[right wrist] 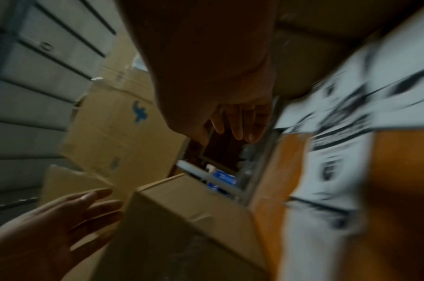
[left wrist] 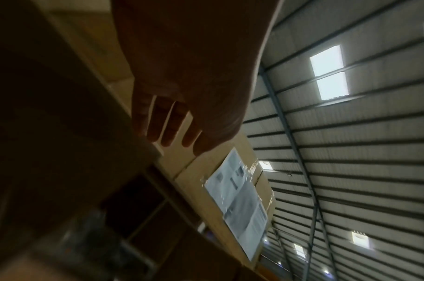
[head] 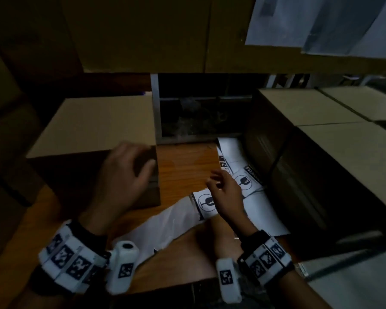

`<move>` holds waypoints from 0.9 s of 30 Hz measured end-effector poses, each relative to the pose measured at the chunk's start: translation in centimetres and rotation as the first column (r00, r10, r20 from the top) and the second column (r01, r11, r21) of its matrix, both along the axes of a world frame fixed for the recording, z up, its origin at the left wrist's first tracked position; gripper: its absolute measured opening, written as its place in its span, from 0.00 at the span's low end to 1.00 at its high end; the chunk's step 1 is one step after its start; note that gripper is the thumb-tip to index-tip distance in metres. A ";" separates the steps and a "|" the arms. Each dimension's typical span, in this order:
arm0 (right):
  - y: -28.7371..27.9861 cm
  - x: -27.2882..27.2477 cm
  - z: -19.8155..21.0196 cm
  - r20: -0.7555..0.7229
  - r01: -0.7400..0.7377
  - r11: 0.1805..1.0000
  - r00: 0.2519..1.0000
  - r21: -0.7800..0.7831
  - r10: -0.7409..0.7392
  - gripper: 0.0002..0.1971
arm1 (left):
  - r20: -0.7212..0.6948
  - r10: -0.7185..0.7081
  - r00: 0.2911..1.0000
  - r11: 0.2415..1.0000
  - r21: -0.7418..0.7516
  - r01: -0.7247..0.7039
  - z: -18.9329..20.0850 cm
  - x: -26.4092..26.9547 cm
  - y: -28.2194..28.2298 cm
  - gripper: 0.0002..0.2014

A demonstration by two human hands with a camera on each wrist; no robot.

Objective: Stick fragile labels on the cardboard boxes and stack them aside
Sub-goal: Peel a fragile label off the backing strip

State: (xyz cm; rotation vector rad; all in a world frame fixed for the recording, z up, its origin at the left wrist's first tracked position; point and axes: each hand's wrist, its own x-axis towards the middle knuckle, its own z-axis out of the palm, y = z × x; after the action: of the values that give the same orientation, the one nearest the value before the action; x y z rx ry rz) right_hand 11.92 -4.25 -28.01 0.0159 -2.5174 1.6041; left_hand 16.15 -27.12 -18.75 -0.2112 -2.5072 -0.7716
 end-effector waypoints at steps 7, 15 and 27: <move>6.4 1.6 -5.1 0.137 -0.075 0.977 0.989 0.202 0.048 0.09 | 0.421 0.031 0.906 0.988 0.127 -0.093 -10.1 -0.7 7.4 0.08; 4.0 0.9 -6.8 0.226 -0.294 0.926 0.944 0.237 0.242 0.10 | 0.662 0.046 0.748 0.997 -0.074 0.004 -15.3 -2.8 8.8 0.29; -1.7 -1.5 -8.2 0.253 -0.276 0.852 0.951 0.446 0.175 0.24 | 0.734 -0.016 0.679 0.849 -0.349 0.397 -21.0 -1.0 4.6 0.52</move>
State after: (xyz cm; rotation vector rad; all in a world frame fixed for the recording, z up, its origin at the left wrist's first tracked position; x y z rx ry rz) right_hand 10.47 -5.95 -36.24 0.2268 -3.1148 1.0428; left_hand 15.19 -22.51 -39.74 -0.4656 -3.4680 -0.2857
